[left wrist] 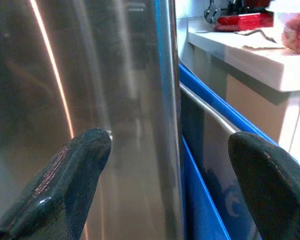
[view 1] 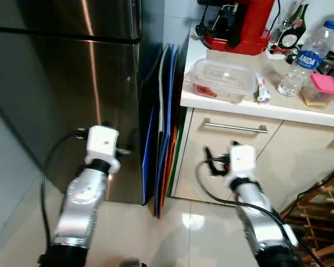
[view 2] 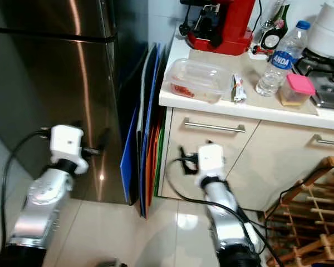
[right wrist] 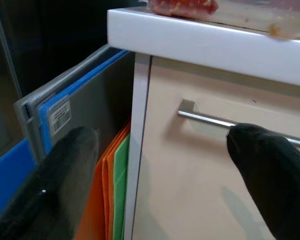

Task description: Restocking fridge

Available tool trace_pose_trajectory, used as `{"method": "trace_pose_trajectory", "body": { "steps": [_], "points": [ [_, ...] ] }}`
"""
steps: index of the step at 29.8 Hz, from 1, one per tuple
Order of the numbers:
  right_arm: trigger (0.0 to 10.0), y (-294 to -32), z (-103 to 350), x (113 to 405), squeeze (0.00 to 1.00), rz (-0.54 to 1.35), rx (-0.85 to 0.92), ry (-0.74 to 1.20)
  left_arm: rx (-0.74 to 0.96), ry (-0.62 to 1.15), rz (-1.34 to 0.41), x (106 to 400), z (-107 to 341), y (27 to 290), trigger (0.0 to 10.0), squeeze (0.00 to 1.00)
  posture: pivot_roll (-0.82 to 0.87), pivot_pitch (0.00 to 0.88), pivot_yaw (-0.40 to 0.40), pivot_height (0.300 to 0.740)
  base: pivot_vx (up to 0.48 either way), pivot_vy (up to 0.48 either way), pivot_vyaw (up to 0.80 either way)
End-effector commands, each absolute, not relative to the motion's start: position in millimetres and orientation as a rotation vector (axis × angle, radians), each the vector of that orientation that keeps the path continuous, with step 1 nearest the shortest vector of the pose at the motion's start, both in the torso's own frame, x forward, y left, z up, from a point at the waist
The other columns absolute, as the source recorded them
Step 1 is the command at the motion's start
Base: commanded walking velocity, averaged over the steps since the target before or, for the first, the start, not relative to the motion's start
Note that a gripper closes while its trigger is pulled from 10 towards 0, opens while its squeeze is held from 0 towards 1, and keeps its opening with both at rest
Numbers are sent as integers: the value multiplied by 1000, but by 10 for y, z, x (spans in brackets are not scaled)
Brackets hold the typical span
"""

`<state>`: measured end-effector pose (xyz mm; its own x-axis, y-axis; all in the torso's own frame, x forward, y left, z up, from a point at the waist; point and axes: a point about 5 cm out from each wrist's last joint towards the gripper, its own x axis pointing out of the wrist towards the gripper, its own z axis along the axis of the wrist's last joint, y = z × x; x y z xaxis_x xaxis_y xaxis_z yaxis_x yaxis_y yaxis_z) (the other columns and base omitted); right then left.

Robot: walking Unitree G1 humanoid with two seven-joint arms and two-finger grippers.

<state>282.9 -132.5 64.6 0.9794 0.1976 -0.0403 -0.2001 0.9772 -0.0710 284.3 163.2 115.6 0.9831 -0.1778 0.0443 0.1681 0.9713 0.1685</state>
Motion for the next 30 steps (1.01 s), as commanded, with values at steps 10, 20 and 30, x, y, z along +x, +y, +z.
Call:
{"method": "trace_pose_trajectory", "body": {
  "steps": [10,20,30],
  "points": [
    [10000,-1443,607,2790,0,176,-84,48,180,-65,-220,2877,1232,1566,10000,0,31,0,3,727,131,0,-202],
    [10000,-1477,627,2803,0,162,-106,36,190,-72,-219,2882,1236,1566,10000,0,28,0,3,715,0,0,-499],
    [10000,-1604,627,2587,0,131,-139,38,144,-52,-224,2737,1222,1609,10000,0,28,0,0,715,0,0,-542]
  ]
}}
